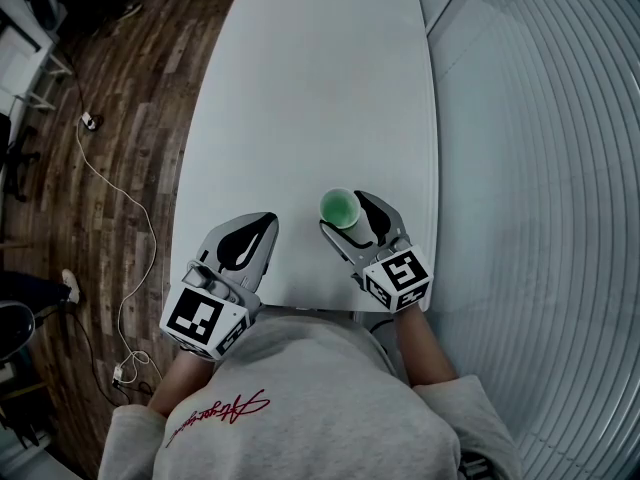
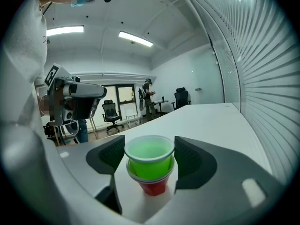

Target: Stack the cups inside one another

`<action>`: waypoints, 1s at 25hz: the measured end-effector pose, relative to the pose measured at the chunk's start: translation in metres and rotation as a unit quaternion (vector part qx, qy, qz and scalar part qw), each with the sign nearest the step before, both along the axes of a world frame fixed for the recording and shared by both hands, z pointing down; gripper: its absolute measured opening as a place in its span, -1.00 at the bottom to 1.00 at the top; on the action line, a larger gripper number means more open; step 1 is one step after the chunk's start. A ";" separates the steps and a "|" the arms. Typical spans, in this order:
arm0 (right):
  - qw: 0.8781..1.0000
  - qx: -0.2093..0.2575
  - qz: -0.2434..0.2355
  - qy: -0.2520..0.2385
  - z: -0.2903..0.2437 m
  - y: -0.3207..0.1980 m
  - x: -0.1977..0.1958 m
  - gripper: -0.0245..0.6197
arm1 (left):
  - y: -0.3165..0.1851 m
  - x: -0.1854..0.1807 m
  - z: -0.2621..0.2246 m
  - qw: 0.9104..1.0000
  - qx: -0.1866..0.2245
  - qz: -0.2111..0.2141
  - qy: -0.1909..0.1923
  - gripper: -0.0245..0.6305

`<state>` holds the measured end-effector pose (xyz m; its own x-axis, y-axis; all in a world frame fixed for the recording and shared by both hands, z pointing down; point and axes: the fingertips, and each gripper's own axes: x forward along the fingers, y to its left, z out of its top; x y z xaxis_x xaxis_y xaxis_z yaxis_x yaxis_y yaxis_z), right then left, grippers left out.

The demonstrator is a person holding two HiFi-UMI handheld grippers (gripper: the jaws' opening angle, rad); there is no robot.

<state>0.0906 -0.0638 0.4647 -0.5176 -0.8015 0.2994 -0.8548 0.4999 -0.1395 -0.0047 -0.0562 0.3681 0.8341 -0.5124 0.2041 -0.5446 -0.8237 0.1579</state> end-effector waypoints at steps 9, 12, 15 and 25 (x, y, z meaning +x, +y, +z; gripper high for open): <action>1.000 -0.007 -0.002 0.008 0.008 -0.001 0.001 0.11 | -0.004 0.003 0.002 1.000 -0.002 0.000 0.000 -0.94; 1.000 -0.009 -0.003 0.012 0.010 -0.001 0.001 0.11 | -0.005 0.004 0.002 1.000 -0.002 0.000 0.002 -0.94; 1.000 -0.011 -0.002 0.014 0.013 0.000 0.001 0.11 | -0.005 0.005 0.003 1.000 -0.002 0.001 0.002 -0.94; 1.000 -0.015 0.000 0.017 0.018 -0.004 0.003 0.11 | -0.010 0.006 0.005 1.000 -0.003 0.002 0.002 -0.94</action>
<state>0.0934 -0.0674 0.4826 -0.5070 -0.7914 0.3415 -0.8590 0.4965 -0.1248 0.0011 -0.0661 0.3731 0.8372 -0.5077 0.2035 -0.5405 -0.8249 0.1657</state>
